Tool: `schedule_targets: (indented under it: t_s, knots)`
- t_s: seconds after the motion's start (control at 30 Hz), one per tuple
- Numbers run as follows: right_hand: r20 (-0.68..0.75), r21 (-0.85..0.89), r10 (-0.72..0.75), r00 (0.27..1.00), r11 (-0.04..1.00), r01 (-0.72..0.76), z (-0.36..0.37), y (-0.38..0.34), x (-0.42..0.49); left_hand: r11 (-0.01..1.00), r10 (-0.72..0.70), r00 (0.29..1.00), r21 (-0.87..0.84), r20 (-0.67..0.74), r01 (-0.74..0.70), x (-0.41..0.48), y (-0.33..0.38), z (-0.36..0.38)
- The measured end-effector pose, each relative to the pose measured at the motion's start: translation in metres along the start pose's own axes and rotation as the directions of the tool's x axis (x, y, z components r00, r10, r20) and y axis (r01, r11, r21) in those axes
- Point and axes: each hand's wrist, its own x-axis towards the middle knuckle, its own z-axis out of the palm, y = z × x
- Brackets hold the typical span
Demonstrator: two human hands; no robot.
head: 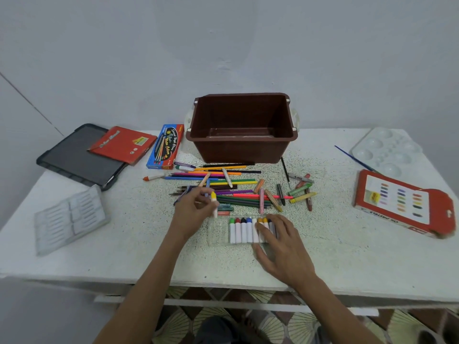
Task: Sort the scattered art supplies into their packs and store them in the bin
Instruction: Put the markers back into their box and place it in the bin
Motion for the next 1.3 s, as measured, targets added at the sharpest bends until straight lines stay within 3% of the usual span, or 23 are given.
schedule_targets:
  t_s: [0.33,0.57,1.0,1.3]
  knots:
    - [0.013,-0.014,0.013,1.0,1.0,-0.013,-0.001,-0.001,0.0,0.976,0.009,1.0,0.216,0.028,-0.015,-0.026,-0.023,0.03]
    - [0.01,-0.018,0.012,1.0,1.0,-0.011,-0.002,-0.002,0.001,0.881,0.144,0.988,0.448,0.056,-0.154,-0.03,-0.029,0.036]
    - [0.008,-0.023,0.012,1.0,1.0,-0.011,-0.001,-0.001,0.001,0.802,0.339,0.94,0.532,-0.032,-0.271,-0.04,-0.047,0.051]
    - [0.002,-0.02,0.007,1.0,1.0,-0.007,-0.002,-0.001,0.0,0.833,0.362,0.932,0.454,-0.017,-0.315,-0.041,-0.057,0.054]
